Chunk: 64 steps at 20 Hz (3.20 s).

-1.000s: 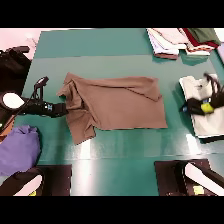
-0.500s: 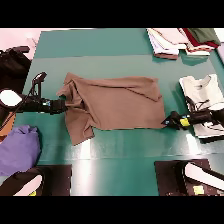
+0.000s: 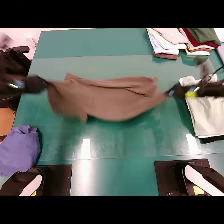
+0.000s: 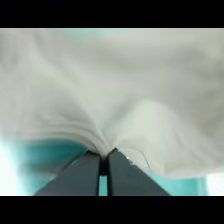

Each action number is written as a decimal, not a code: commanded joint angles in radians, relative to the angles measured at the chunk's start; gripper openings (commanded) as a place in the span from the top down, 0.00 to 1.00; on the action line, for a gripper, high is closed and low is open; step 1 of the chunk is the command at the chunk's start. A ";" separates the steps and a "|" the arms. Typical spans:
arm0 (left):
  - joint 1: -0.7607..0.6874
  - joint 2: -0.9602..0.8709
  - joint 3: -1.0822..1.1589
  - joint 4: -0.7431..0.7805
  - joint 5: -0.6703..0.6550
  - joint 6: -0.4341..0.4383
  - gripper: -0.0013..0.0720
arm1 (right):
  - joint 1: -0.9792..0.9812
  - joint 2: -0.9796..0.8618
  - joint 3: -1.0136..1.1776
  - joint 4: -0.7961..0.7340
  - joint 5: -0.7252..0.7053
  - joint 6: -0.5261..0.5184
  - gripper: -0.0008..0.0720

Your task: Fold the shirts.

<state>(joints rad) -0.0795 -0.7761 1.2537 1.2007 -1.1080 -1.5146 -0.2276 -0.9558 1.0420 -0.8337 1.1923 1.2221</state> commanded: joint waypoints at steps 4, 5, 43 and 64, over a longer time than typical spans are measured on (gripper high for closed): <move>0.001 0.082 0.703 0.109 -0.019 -0.031 0.94 | -0.172 0.237 0.587 -0.007 0.010 0.020 0.96; 0.001 0.082 0.780 0.109 -0.013 -0.031 0.94 | -0.220 0.247 0.662 -0.008 0.028 0.035 0.96; 0.082 -0.819 0.205 0.083 -0.243 0.110 0.94 | 0.055 -0.512 0.326 -0.442 0.159 0.146 0.96; 0.063 -0.058 -0.781 0.026 -0.169 -0.115 0.14 | 0.135 -0.143 0.073 -0.312 0.045 0.150 0.37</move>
<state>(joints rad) -0.0166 -0.9134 0.6296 1.3289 -1.3308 -1.5978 -0.1020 -1.1446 1.1324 -1.1667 1.2663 1.3716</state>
